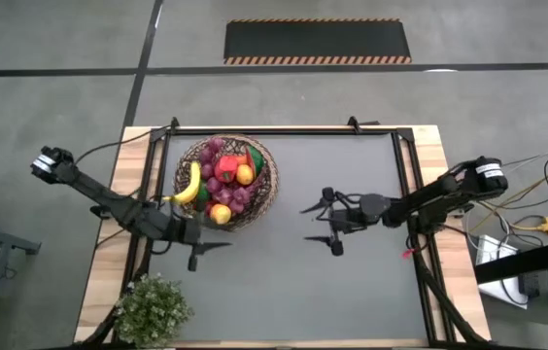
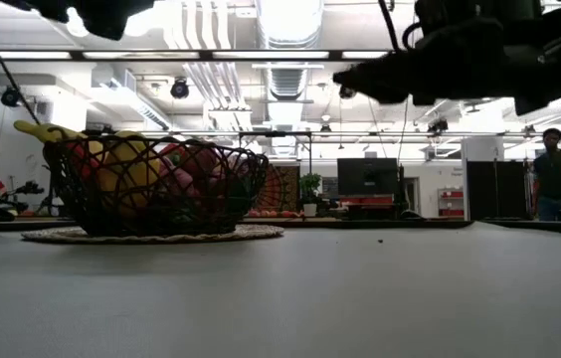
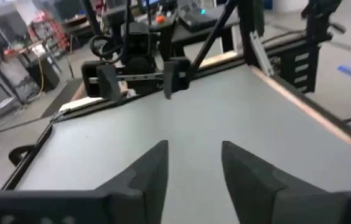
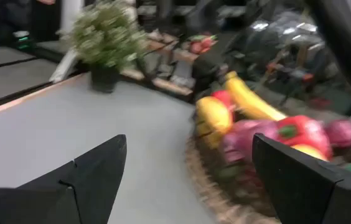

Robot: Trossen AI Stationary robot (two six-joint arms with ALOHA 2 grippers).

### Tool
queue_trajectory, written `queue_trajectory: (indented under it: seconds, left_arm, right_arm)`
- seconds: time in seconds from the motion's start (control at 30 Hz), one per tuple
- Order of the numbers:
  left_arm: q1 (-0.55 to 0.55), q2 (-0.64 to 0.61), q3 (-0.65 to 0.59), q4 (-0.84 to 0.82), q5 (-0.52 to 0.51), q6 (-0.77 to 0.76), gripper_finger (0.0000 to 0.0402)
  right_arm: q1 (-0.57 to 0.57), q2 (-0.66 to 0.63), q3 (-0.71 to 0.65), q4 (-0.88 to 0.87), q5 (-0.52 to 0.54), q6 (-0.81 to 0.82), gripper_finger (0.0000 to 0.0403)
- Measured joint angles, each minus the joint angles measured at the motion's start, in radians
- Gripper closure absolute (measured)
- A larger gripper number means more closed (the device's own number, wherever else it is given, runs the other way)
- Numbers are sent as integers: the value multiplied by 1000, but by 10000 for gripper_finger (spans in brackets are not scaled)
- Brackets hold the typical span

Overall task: Build produce basket
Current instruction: Return to Home Position

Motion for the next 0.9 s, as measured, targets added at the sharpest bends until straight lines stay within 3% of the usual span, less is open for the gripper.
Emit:
queue_trajectory:
  seconds: [0.2,0.43,0.6,0.9]
  left_arm:
    - [0,-218,-125,-7,2,7,323]
    - [2,-428,-291,30,-26,8,366]
    - [2,-549,-366,36,-28,7,381]
    - [2,-704,-455,28,-28,30,384]
  right_arm:
    - [-54,-177,-84,-9,38,-41,76]
    - [-187,-389,-174,-116,-7,-16,76]
    - [-272,-506,-230,-171,-60,22,76]
    - [-317,-650,-339,-181,-71,31,76]
